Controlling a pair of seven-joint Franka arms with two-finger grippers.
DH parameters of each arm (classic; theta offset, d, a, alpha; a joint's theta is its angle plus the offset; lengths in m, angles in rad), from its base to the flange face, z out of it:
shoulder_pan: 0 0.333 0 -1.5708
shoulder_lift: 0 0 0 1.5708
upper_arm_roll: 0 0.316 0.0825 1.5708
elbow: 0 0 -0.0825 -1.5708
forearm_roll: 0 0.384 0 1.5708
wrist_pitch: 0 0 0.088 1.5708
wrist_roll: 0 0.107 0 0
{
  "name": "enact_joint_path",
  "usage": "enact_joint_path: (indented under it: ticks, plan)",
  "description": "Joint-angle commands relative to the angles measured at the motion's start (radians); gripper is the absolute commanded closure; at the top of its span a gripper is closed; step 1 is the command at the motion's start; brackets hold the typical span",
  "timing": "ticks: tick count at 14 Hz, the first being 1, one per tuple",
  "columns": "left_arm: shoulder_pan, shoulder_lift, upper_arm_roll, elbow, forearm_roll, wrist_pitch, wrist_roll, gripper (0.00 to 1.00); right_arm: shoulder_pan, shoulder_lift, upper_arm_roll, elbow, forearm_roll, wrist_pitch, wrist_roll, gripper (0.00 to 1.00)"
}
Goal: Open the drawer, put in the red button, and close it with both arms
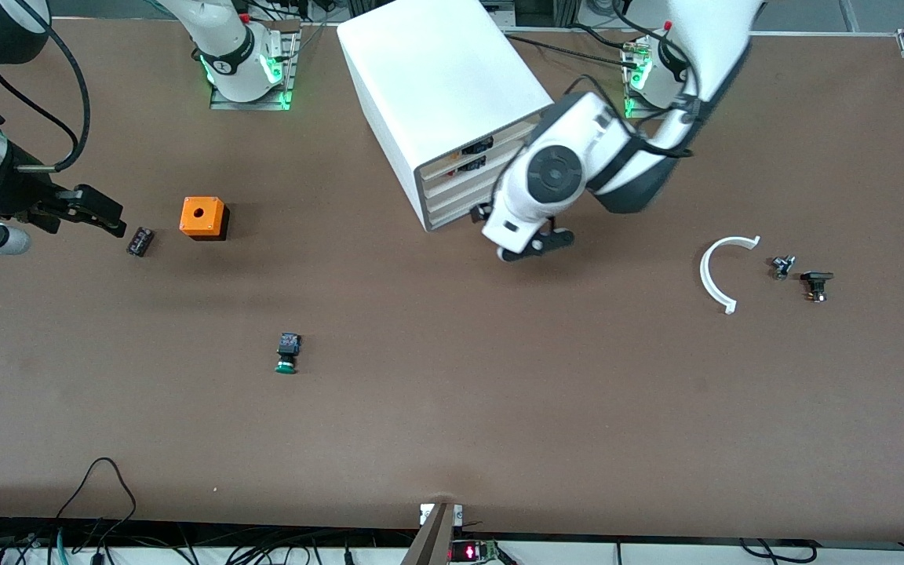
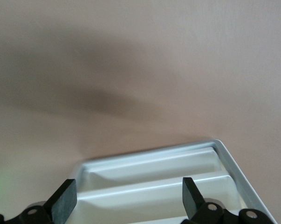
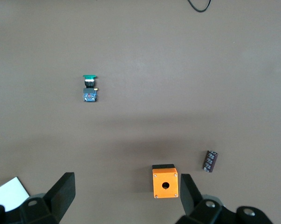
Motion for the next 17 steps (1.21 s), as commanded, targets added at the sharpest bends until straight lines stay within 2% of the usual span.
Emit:
enact_joint_path:
  ticks: [1, 4, 8, 11, 12, 13, 15, 17]
  plan:
    - [0.074, -0.023, -0.004, 0.106, 0.045, -0.147, 0.155, 0.00, 0.001, 0.006, 0.004, 0.032, -0.001, -0.032, 0.011, 0.00]
    - [0.142, -0.084, 0.000, 0.120, 0.079, -0.176, 0.323, 0.00, 0.005, 0.012, 0.007, 0.032, 0.000, -0.031, 0.016, 0.00]
    - [0.135, -0.228, 0.178, 0.095, 0.076, -0.181, 0.604, 0.00, 0.007, 0.009, 0.007, 0.041, 0.002, -0.032, 0.007, 0.00]
    - [0.133, -0.340, 0.350, 0.026, 0.062, -0.179, 0.842, 0.00, 0.007, 0.012, 0.006, 0.040, -0.003, -0.032, 0.010, 0.00]
    - [0.133, -0.379, 0.387, 0.001, 0.063, -0.182, 0.909, 0.00, 0.007, 0.012, 0.004, 0.040, -0.003, -0.032, 0.010, 0.00]
    - [0.133, -0.423, 0.411, -0.039, 0.062, -0.182, 0.940, 0.00, 0.005, 0.012, 0.004, 0.041, -0.003, -0.032, 0.010, 0.00]
    - [0.135, -0.492, 0.415, -0.083, 0.065, -0.182, 0.933, 0.00, 0.004, 0.012, 0.003, 0.041, -0.003, -0.031, 0.011, 0.00]
    - [0.136, -0.518, 0.431, -0.100, 0.066, -0.179, 0.890, 0.00, 0.002, 0.014, 0.003, 0.040, -0.003, -0.032, 0.016, 0.00]
